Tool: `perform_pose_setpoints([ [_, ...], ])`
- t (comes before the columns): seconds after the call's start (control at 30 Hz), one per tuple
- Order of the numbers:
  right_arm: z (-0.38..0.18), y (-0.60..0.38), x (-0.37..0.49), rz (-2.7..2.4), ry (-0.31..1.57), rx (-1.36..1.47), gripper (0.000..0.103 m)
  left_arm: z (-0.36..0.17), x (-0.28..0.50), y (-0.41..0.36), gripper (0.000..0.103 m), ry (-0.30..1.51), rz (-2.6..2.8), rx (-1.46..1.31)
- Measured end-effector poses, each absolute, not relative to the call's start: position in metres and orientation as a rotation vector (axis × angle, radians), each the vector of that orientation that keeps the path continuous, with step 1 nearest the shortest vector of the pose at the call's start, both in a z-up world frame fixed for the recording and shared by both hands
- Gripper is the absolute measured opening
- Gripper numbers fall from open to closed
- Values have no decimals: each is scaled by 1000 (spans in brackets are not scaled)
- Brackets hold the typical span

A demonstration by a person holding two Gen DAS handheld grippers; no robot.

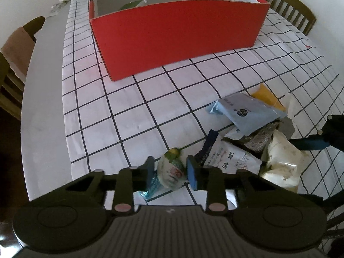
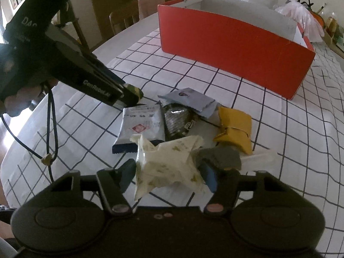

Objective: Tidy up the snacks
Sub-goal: 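Grasp the small round cup snack with the left gripper while the right grasps the crumpled white wrapper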

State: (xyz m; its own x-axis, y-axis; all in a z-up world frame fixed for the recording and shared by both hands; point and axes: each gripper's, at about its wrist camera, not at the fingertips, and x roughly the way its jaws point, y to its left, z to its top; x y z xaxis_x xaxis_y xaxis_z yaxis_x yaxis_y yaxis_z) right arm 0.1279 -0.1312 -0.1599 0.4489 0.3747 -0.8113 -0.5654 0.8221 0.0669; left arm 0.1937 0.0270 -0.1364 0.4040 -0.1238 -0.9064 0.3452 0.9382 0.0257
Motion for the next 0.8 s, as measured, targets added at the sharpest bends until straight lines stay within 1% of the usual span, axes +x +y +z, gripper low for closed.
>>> perform_pose_setpoints([
  [0.07, -159, -133, 127, 588, 938, -219, 60, -137, 193, 27, 21, 1120, -290, 222],
  [0.17, -158, -135, 127, 587, 936, -212, 57, -136, 190, 27, 15, 1115, -269, 226],
  [0.43, -157, -143, 120, 561, 940, -172, 54, -128, 178, 42, 15, 1097, -195, 160],
  [0.67, -146, -155, 106, 547, 918, -115, 54, -107, 157, 70, 15, 1078, -173, -49],
  [0.8, -138, -163, 100, 539, 901, -85, 54, -94, 145, 81, 15, 1056, -162, -122],
])
